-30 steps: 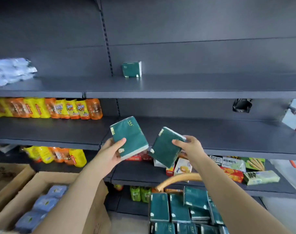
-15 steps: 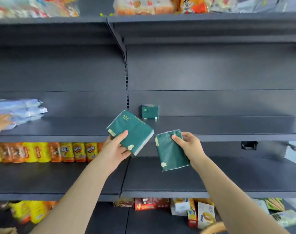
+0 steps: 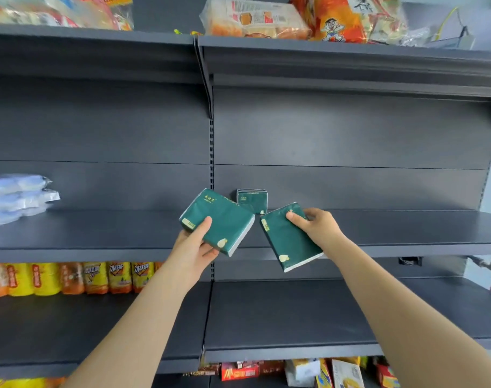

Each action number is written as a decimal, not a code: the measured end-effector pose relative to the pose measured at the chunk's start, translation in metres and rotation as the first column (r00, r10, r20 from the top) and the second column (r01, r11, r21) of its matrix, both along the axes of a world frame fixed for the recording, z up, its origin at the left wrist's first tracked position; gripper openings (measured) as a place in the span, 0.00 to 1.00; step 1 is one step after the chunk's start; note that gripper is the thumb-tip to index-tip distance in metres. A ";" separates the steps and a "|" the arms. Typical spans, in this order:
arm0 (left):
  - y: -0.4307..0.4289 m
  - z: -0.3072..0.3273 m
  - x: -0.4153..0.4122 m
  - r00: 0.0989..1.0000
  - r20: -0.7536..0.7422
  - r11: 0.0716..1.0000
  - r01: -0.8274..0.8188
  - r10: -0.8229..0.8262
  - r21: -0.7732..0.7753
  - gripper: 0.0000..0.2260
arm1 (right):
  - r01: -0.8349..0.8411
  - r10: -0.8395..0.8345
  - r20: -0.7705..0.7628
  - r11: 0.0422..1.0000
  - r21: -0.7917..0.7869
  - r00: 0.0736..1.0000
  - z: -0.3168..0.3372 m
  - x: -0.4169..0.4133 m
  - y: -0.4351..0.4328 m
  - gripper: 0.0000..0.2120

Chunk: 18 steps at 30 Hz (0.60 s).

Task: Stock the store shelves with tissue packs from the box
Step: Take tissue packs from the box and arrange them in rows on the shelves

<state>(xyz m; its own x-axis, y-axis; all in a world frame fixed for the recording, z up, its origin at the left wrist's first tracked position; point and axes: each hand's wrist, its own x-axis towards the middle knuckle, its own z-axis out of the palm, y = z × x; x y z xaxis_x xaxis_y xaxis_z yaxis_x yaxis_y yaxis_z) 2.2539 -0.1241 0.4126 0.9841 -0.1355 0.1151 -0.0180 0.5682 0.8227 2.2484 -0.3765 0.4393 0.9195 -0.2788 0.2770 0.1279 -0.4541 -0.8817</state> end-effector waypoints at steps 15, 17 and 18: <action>-0.043 0.017 0.192 0.976 -0.038 0.975 -0.214 0.216 0.054 0.09 | -0.090 0.090 -0.021 0.891 -0.444 0.996 0.031 0.231 -0.050 0.24; -0.044 0.016 0.214 0.965 -0.017 0.963 -0.260 0.262 0.070 0.16 | -0.133 0.150 -0.009 0.842 -0.523 0.989 0.033 0.264 -0.049 0.21; -0.042 0.014 0.223 0.959 -0.007 0.956 -0.280 0.282 0.085 0.19 | -0.154 0.180 -0.009 0.814 -0.560 0.984 0.033 0.280 -0.047 0.21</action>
